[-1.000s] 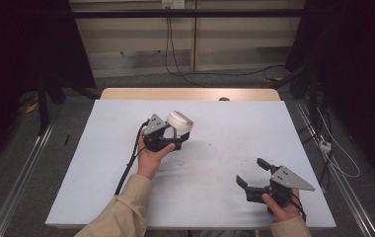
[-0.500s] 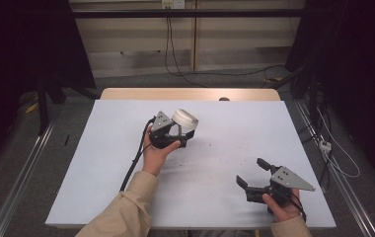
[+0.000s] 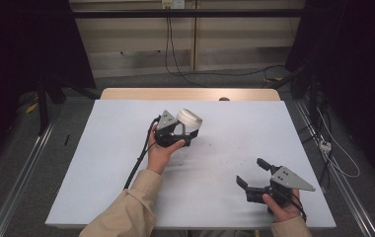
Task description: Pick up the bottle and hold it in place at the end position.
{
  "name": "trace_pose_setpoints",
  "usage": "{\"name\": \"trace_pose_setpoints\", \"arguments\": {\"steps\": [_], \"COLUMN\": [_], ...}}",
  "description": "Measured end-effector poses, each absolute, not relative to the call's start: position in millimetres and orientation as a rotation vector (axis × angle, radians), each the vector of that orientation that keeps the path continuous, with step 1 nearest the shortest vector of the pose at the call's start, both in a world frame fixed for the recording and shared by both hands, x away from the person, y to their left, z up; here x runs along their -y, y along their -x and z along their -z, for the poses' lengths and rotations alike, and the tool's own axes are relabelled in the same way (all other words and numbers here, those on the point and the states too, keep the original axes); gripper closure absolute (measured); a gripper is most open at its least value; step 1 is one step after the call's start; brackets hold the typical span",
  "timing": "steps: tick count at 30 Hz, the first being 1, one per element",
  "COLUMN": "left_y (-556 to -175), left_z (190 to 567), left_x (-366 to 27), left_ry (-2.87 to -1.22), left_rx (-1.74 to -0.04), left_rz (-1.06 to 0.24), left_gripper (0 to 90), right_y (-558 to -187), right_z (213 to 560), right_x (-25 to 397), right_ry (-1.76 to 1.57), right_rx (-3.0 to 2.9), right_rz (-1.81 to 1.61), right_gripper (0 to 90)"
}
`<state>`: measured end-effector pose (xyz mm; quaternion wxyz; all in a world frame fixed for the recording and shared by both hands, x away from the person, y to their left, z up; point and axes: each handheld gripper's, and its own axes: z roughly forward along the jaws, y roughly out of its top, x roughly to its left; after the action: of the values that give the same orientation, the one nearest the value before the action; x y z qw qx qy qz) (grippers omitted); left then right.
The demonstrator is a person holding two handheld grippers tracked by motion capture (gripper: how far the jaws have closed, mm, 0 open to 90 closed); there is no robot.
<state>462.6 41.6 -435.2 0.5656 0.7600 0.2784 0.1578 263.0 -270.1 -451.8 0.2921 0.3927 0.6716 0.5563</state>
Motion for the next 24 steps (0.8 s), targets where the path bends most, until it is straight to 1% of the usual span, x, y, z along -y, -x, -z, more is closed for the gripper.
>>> {"name": "trace_pose_setpoints", "arguments": {"steps": [24], "left_y": [-474.9], "left_z": [448.8], "left_x": [-15.4], "left_ry": [-1.814], "left_rx": [-0.656], "left_rz": [-0.370], "left_gripper": [18.7], "right_y": [-262.9], "right_z": [452.2], "right_x": [270.7], "right_ry": [-1.043], "right_rx": [-1.791], "right_rz": [-1.484], "right_gripper": [4.7]}}
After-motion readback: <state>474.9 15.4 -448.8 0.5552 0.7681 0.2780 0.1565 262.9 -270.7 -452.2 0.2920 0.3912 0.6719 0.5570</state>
